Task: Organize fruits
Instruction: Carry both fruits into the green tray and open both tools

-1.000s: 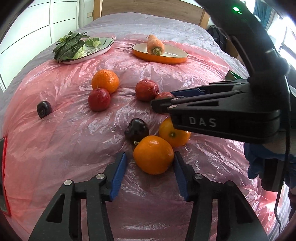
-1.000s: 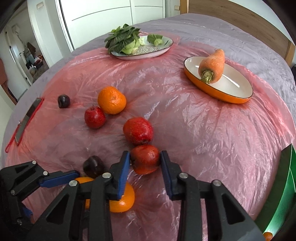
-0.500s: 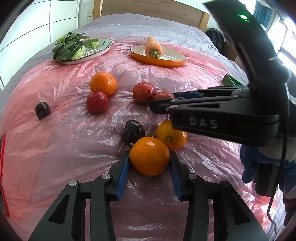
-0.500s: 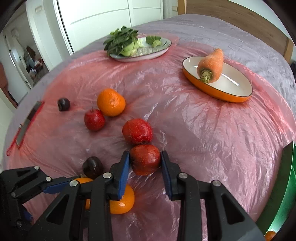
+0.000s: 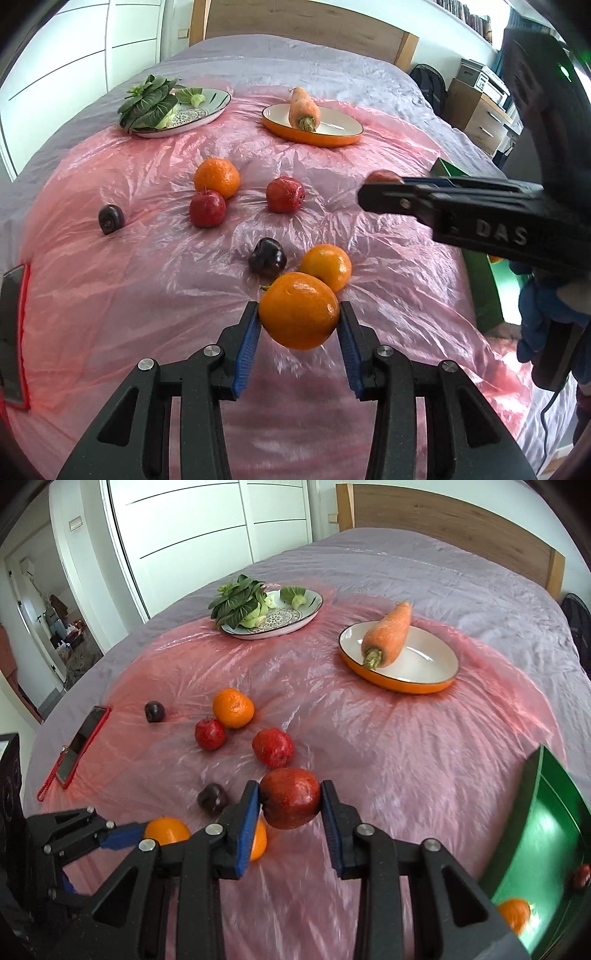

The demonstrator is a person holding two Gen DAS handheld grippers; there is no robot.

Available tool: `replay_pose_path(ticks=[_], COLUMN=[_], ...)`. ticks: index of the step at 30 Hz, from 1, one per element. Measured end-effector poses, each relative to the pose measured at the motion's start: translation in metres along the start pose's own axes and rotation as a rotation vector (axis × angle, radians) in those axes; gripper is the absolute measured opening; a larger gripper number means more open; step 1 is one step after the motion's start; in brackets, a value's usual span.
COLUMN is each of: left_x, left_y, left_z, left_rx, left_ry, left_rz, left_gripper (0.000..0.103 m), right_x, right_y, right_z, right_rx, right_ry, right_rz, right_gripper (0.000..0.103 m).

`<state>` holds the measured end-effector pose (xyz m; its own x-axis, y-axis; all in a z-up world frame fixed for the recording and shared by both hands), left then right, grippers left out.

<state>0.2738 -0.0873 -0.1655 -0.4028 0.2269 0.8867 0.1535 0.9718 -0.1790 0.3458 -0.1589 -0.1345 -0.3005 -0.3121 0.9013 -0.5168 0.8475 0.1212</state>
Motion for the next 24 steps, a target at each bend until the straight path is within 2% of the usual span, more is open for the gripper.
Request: replay_pose_path(ticks=[9, 15, 21, 24], left_x=[0.023, 0.034, 0.041, 0.04], left_y=[-0.014, -0.041, -0.084, -0.11], left_z=[0.017, 0.027, 0.02, 0.016], left_rx=[-0.022, -0.073, -0.147, -0.188], left_ry=[0.005, 0.014, 0.011, 0.015], left_rz=[-0.014, -0.013, 0.019, 0.045], left_gripper=[0.036, 0.036, 0.037, 0.037], right_x=[0.04, 0.067, 0.093, 0.106], right_y=[0.001, -0.01, -0.048, -0.081], right_z=[0.055, 0.103, 0.148, 0.169], right_rx=[-0.027, -0.067, -0.156, -0.209], right_ry=[-0.002, -0.007, -0.02, -0.022], right_rz=[-0.012, -0.01, 0.031, 0.072], right_gripper=[0.048, 0.048, 0.048, 0.048])
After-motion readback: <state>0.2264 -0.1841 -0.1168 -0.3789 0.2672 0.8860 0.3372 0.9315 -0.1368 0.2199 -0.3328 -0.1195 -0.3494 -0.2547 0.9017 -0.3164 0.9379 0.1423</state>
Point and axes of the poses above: each gripper's, at about its wrist camera, not at the fingertips, and x roughly against the way its jaws point, y to its left, z to its underside, the point moved 9 cm from there along -x, roughly the way its jaws point, and after that the axes turned 11 degrees about y, right-handed, at the moved point
